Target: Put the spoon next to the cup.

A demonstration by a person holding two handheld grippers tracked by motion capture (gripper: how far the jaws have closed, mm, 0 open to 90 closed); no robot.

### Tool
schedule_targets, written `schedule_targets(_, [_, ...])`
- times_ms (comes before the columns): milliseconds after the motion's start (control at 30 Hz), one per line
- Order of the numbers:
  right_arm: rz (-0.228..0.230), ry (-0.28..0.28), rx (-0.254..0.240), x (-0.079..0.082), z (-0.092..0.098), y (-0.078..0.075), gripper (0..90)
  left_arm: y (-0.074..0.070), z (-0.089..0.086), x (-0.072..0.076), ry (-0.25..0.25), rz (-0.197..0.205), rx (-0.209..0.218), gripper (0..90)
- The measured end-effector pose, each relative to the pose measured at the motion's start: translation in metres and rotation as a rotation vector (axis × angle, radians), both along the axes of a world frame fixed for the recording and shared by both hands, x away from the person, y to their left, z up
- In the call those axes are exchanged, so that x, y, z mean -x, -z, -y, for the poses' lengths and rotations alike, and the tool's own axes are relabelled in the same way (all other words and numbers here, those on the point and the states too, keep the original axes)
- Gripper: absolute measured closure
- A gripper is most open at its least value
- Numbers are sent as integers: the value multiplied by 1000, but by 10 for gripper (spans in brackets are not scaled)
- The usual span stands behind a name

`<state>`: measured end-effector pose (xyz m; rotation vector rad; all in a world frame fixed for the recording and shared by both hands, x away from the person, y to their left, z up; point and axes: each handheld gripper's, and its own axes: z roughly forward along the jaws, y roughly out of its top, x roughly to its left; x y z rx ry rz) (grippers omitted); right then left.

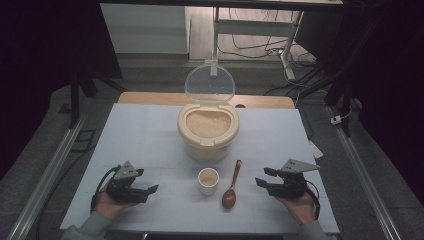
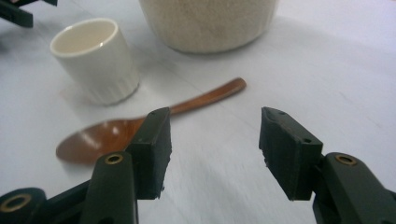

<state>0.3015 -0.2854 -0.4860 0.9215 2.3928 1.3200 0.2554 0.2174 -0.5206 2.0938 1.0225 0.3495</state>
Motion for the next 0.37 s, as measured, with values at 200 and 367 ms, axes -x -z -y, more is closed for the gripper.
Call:
schedule_targets(200, [10, 5, -1, 9, 15, 3, 436, 0, 0, 0, -2, 3, 1, 189])
schedule_targets(367, [19, 4, -2, 8, 16, 4, 437, -1, 0, 1, -1, 4, 2, 189])
